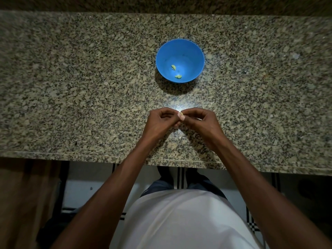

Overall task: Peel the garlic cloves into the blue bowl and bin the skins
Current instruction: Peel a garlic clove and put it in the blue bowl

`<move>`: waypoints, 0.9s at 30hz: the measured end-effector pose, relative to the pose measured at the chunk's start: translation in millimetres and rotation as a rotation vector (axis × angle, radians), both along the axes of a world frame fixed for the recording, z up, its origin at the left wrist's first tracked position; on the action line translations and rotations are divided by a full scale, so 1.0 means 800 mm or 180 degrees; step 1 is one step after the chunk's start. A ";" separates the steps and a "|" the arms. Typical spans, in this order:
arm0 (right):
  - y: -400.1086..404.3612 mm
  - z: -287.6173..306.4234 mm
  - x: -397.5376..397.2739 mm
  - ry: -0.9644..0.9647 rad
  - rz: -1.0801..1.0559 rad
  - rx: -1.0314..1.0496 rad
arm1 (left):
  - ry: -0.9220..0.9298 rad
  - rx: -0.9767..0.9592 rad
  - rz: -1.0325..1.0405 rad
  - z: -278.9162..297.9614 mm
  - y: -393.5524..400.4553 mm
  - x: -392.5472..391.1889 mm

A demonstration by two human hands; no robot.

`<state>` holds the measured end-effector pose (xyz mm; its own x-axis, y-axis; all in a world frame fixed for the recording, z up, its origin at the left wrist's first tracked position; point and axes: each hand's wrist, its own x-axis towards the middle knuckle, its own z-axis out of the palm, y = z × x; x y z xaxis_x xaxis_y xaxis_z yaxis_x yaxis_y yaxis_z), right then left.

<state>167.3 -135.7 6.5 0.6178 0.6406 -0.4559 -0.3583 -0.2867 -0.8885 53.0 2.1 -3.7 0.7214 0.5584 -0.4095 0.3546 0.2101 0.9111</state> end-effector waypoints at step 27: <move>0.007 0.003 -0.001 -0.0145 0.0163 -0.0035 | 0.0329 0.0530 0.0018 0.000 -0.001 -0.003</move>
<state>166.4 -130.0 8.5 0.6046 0.6671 -0.4352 -0.3022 -0.3134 -0.9002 50.6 1.5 -3.3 0.6770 0.6286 -0.3828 0.4472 0.0617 0.8923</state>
